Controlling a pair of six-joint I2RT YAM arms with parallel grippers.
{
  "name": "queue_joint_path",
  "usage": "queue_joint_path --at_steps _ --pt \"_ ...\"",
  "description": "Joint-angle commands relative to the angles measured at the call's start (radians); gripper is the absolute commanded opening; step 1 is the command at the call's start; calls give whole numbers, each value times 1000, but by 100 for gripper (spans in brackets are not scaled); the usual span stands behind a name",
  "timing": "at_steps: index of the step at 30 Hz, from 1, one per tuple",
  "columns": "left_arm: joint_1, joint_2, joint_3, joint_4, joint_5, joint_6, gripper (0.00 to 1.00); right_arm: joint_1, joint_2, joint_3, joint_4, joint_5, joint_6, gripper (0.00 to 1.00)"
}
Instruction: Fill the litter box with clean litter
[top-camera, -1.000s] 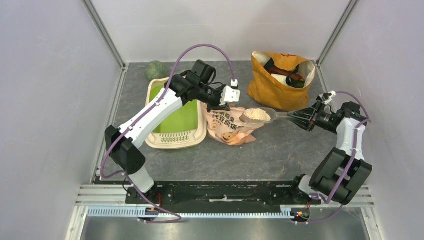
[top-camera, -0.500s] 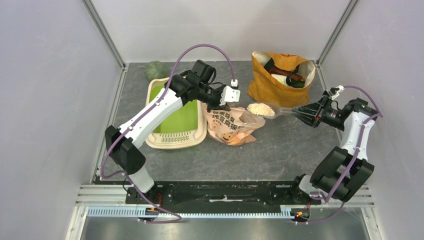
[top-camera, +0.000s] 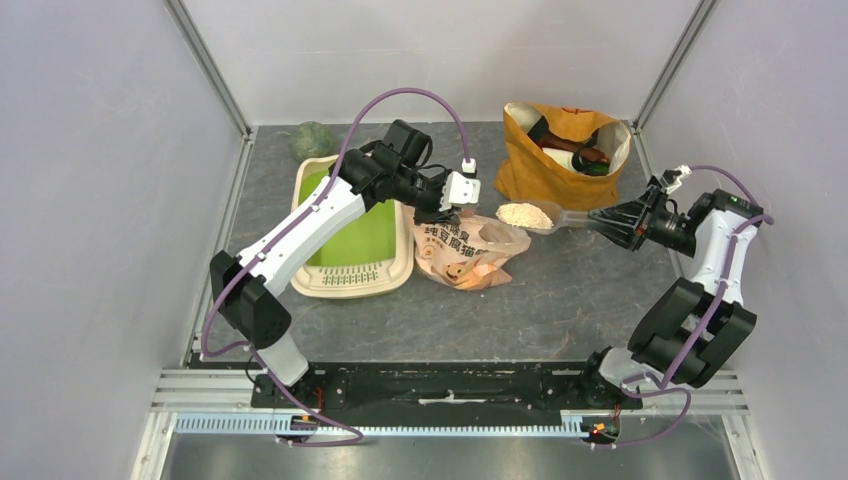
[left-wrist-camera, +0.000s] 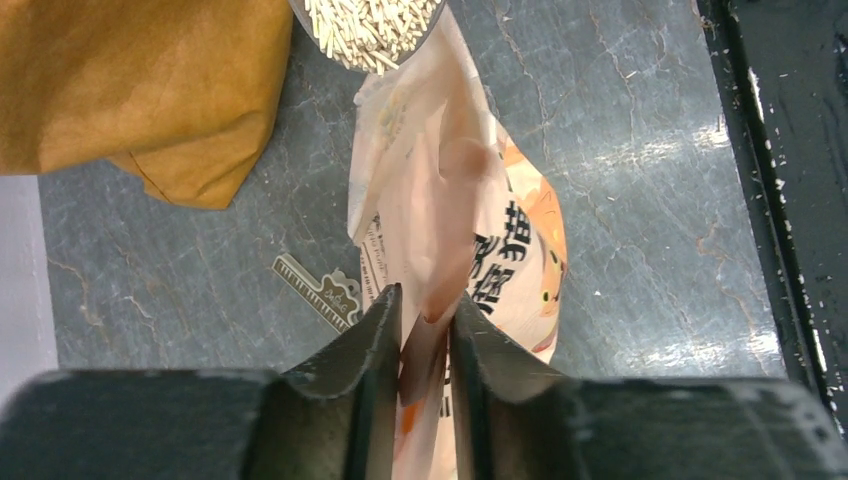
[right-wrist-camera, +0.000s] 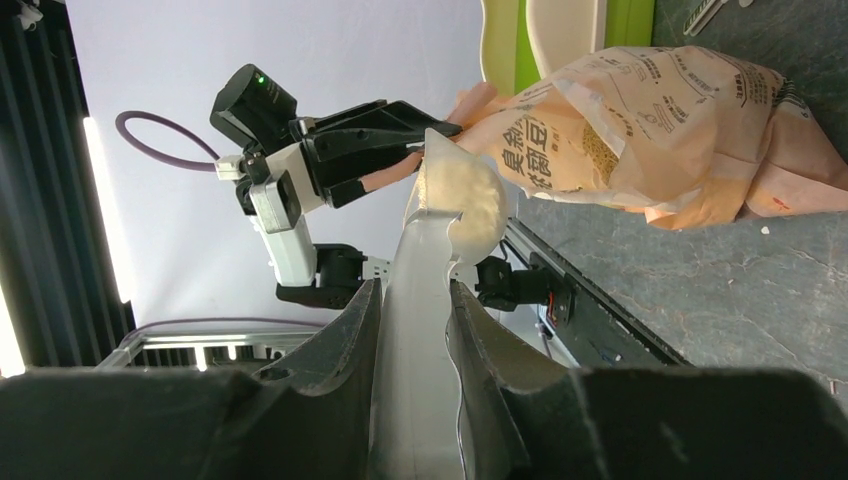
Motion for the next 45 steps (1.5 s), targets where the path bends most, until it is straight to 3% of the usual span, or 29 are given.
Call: queue_joint_path --at_steps 1,11,19,20,45 --pt "3 -42 -5 2 -2 -35 33 1 -6 49 -113 -106 -18 0" --pt "3 -51 -8 3 -21 -28 47 15 14 88 -168 -105 -41 0" --pt "3 -67 -24 55 -47 -59 76 29 37 118 -198 -106 -60 0" --pt "3 -71 -24 59 -49 -58 85 29 41 121 -204 -106 -61 0" --pt "23 -216 -180 293 -138 -150 93 74 17 114 -166 -104 70 0"
